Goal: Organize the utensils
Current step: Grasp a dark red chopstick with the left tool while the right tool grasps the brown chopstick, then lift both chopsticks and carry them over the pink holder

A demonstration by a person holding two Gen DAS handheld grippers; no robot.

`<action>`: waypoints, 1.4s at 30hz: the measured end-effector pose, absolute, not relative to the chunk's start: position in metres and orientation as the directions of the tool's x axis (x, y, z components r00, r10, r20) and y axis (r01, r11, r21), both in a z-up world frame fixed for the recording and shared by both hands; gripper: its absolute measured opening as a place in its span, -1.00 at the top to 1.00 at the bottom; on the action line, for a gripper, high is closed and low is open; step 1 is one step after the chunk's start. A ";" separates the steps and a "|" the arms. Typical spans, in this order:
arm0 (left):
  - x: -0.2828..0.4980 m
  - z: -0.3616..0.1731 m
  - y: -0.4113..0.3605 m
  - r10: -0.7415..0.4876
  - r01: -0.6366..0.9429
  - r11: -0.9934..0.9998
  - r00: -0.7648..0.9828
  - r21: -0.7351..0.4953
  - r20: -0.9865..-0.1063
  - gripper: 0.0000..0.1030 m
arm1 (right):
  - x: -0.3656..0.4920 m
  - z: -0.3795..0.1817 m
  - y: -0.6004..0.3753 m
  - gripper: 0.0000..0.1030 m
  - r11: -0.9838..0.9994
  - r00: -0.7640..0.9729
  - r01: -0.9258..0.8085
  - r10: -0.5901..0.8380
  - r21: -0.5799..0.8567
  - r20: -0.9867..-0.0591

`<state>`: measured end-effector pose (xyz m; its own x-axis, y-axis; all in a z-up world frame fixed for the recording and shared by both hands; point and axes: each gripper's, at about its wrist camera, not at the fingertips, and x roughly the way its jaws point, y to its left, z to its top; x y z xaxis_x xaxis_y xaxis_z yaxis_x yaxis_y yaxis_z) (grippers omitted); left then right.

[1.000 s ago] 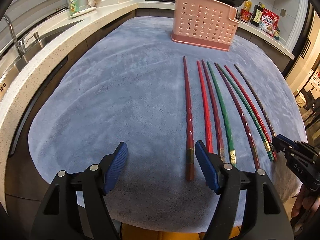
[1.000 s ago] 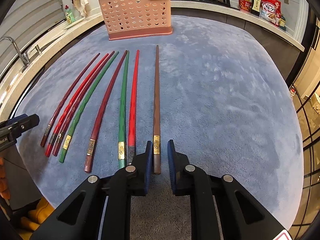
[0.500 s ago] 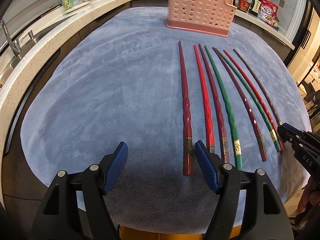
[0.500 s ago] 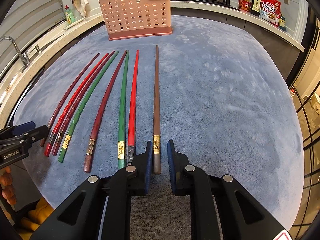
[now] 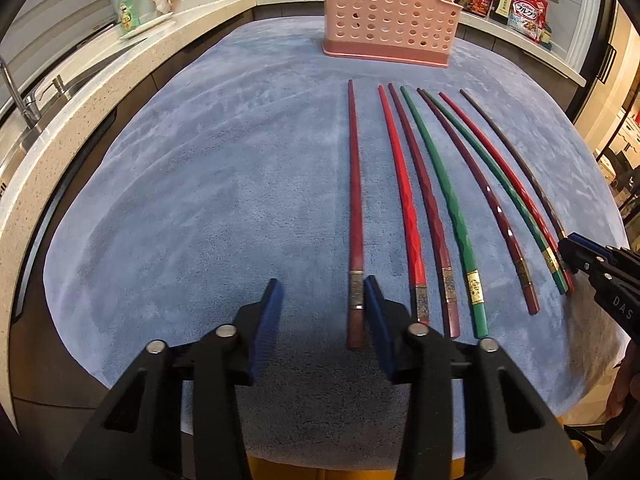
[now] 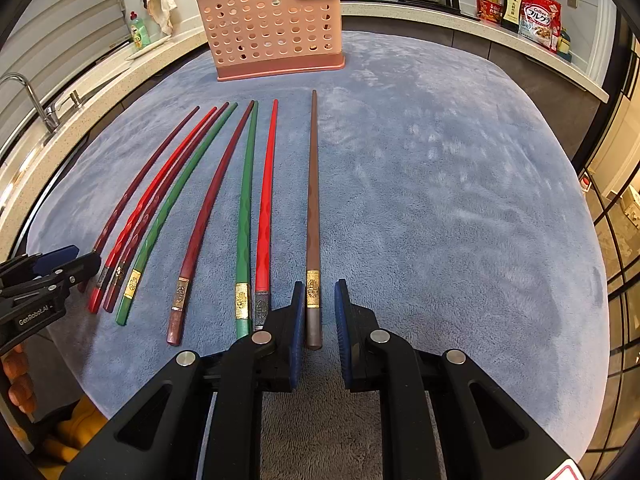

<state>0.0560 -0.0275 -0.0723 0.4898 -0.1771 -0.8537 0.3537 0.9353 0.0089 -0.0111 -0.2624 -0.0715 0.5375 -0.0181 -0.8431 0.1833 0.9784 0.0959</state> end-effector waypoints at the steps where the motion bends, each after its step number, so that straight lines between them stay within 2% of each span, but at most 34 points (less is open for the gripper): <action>1: 0.056 -0.072 -0.028 -0.180 0.358 0.934 0.489 0.008 -0.854 0.45 | -0.011 -0.072 -0.262 0.74 0.978 0.537 0.183 -0.018 0.096 -0.843; 2: 0.056 -0.072 -0.029 -0.185 0.364 0.931 0.487 0.005 -0.854 0.62 | -0.011 -0.071 -0.262 0.74 0.978 0.538 0.183 -0.018 0.096 -0.843; 5: 0.056 -0.070 -0.027 -0.196 0.368 0.930 0.479 -0.007 -0.855 0.82 | -0.012 -0.071 -0.263 0.78 0.978 0.538 0.184 -0.014 0.101 -0.843; 8: 0.058 -0.068 -0.025 -0.209 0.365 0.930 0.468 -0.028 -0.858 0.83 | -0.011 -0.069 -0.265 0.85 0.977 0.538 0.185 -0.010 0.106 -0.843; 20: 0.059 -0.035 -0.018 -0.256 0.347 0.935 0.498 -0.081 -0.829 0.87 | -0.014 -0.042 -0.268 0.85 0.974 0.587 0.185 -0.005 0.129 -0.809; 30: 0.070 0.008 -0.013 -0.312 0.336 0.931 0.542 -0.139 -0.780 0.87 | -0.007 0.015 -0.281 0.86 0.971 0.684 0.179 -0.004 0.161 -0.730; 42: 0.104 0.064 -0.016 -0.324 0.333 0.934 0.641 -0.128 -0.696 0.87 | 0.019 0.071 -0.303 0.86 0.962 0.774 0.181 -0.012 0.203 -0.633</action>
